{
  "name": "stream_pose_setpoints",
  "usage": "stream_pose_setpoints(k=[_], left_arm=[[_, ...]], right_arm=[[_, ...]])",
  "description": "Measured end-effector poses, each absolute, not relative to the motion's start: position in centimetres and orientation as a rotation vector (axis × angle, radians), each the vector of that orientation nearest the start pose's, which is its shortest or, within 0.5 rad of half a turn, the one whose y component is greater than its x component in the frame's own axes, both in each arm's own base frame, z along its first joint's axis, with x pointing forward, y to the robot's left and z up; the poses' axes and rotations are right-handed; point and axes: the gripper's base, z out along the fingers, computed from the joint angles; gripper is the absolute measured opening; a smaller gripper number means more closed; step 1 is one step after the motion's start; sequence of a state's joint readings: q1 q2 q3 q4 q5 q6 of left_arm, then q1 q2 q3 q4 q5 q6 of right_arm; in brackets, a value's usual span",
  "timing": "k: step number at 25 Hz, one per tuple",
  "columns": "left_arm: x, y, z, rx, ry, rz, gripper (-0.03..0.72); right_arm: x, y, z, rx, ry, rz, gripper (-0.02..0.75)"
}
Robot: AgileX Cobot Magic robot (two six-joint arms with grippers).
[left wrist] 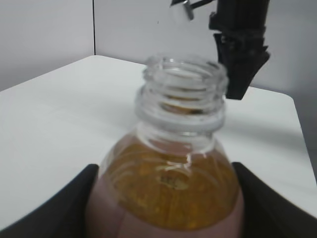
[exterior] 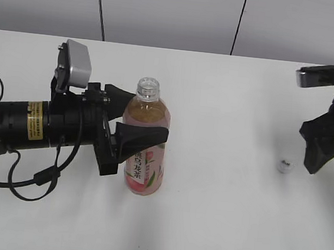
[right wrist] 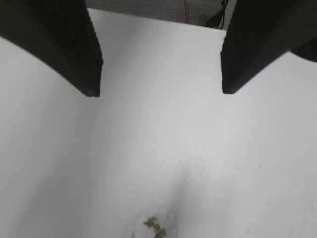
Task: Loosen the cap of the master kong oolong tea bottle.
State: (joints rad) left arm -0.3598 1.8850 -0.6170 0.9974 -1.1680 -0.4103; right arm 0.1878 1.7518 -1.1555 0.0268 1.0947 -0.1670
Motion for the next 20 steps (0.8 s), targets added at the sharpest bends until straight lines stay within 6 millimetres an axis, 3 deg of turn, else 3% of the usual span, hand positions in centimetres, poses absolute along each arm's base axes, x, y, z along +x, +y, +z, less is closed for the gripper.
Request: stream_pose_setpoints(k=[5, 11, 15, 20], left_arm=[[25.2, -17.0, 14.0, 1.030, 1.536, -0.966, 0.465], [25.2, -17.0, 14.0, 1.030, 1.536, -0.966, 0.465], [25.2, -17.0, 14.0, 1.030, 1.536, -0.965, 0.465], [25.2, -17.0, 14.0, 1.028, 1.538, -0.963, 0.465]], right_arm=[[25.5, 5.0, 24.8, -0.501, 3.017, 0.034, 0.561], [18.9, 3.7, 28.6, -0.447, 2.833, 0.036, 0.560], [14.5, 2.9, 29.7, -0.419, 2.713, 0.043, 0.560], [8.9, 1.8, 29.2, -0.397, 2.546, 0.035, 0.560]])
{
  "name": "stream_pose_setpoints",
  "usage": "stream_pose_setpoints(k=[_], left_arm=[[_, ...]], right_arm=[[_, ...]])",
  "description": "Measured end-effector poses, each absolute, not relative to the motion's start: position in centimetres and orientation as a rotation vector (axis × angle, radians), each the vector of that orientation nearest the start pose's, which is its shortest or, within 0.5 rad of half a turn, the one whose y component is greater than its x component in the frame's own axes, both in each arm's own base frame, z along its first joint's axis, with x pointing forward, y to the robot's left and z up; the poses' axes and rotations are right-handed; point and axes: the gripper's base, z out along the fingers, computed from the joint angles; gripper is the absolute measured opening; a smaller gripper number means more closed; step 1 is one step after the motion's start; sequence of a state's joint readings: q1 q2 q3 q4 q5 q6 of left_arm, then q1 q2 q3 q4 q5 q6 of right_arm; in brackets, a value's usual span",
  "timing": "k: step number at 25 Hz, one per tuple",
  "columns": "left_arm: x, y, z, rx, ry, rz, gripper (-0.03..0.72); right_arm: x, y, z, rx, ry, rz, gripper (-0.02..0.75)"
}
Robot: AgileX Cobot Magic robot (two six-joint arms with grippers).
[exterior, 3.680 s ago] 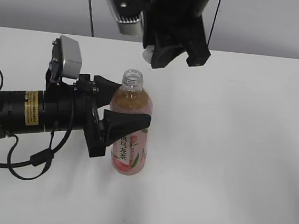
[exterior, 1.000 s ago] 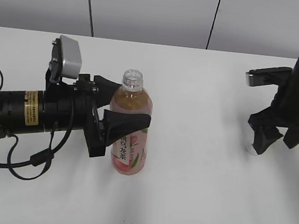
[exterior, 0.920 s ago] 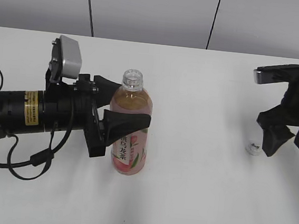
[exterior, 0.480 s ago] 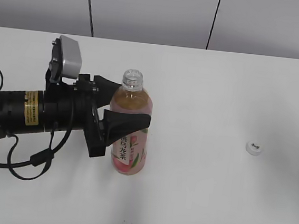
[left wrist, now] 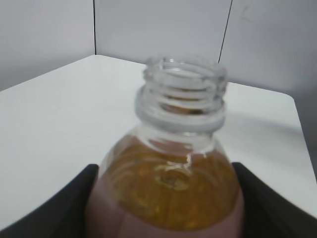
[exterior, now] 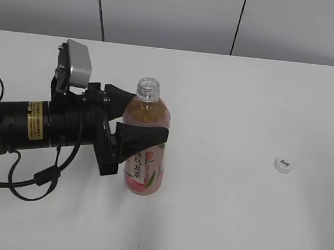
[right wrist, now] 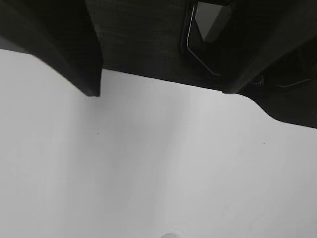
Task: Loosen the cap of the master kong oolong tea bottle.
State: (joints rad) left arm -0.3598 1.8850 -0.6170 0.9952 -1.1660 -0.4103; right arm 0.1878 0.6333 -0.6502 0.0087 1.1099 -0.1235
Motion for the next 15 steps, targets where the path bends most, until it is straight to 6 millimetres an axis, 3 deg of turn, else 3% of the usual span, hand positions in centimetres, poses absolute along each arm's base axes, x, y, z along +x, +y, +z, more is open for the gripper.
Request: stream_pose_setpoints(k=[6, 15], left_arm=[[25.2, -17.0, 14.0, 1.028, 1.538, -0.963, 0.465], [25.2, -17.0, 14.0, 1.028, 1.539, -0.963, 0.465]], right_arm=[[3.8, 0.8, 28.3, -0.358, 2.295, 0.042, 0.559], [0.1, 0.0, 27.9, -0.326, 2.091, 0.029, 0.558]])
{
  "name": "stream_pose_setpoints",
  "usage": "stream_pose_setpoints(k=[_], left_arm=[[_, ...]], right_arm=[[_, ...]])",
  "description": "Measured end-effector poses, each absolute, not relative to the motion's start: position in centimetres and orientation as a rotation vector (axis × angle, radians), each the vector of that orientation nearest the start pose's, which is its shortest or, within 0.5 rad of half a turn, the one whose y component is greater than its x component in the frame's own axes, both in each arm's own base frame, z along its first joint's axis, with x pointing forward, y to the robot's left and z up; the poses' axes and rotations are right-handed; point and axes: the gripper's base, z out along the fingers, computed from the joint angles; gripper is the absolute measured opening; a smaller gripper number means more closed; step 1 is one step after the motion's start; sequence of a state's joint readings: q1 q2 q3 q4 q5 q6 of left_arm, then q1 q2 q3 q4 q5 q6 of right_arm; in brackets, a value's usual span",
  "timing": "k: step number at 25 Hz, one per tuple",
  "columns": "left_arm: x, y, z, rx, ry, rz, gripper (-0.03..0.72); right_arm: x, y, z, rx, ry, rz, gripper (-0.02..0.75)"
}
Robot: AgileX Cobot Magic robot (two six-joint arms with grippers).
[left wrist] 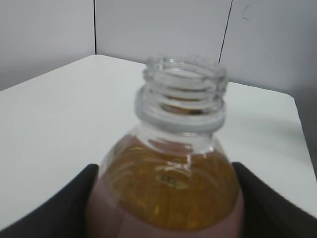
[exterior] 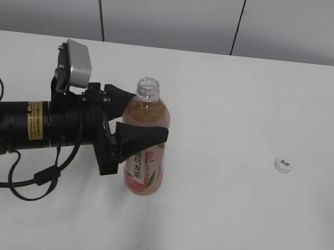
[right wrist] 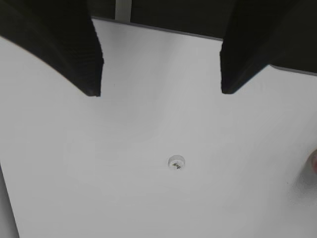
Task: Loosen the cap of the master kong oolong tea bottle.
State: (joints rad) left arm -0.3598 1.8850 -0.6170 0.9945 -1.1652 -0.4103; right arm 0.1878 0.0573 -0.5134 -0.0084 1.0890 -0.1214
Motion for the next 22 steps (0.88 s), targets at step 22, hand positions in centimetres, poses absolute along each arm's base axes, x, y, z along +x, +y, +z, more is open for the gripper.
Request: stream_pose_setpoints(k=[22], left_arm=[[25.25, -16.95, 14.08, 1.012, 1.538, -0.964, 0.465]], right_arm=[[-0.50, -0.18, 27.83, -0.313, 2.059, 0.032, 0.557]])
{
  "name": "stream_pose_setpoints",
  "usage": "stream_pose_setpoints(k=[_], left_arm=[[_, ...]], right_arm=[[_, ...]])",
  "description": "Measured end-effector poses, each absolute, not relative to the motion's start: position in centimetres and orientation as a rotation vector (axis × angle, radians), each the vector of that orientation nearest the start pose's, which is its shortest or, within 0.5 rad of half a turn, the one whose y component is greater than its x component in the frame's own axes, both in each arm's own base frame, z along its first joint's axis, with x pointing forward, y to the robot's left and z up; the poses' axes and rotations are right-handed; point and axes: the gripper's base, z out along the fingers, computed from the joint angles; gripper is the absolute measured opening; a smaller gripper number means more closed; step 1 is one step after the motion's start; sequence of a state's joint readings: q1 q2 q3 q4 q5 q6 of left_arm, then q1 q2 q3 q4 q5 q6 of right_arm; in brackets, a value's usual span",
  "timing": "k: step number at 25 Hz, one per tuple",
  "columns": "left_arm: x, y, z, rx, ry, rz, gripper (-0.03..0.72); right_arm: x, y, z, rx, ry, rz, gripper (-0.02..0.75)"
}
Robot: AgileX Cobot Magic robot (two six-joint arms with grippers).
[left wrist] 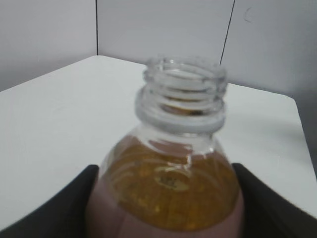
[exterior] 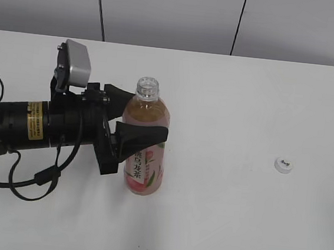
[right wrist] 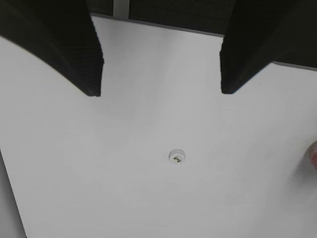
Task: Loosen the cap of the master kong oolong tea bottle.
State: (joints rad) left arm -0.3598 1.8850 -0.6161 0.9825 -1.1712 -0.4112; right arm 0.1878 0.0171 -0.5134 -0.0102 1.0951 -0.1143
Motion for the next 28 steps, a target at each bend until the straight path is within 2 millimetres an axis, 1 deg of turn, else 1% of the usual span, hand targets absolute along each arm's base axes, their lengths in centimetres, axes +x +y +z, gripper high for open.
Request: stream_pose_setpoints(k=[4, 8, 13, 15, 28], left_arm=[[25.23, -16.96, 14.11, 1.011, 1.533, -0.967, 0.470], [25.23, -16.97, 14.18, 1.009, 1.523, -0.970, 0.494], [25.20, -17.01, 14.33, 1.004, 1.506, -0.979, 0.577], [25.20, -17.01, 14.33, 1.004, 1.506, -0.979, 0.592], [25.32, -16.97, 14.37, 0.987, 1.509, -0.974, 0.595]], right_arm=[[-0.50, -0.18, 27.83, -0.313, 2.059, 0.032, 0.557], [-0.50, -0.18, 27.83, -0.312, 2.059, 0.033, 0.557], [-0.50, -0.18, 27.83, -0.312, 2.059, 0.033, 0.557], [-0.50, -0.18, 27.83, -0.312, 2.059, 0.033, 0.557], [-0.53, -0.19, 27.83, -0.311, 2.057, 0.033, 0.557]])
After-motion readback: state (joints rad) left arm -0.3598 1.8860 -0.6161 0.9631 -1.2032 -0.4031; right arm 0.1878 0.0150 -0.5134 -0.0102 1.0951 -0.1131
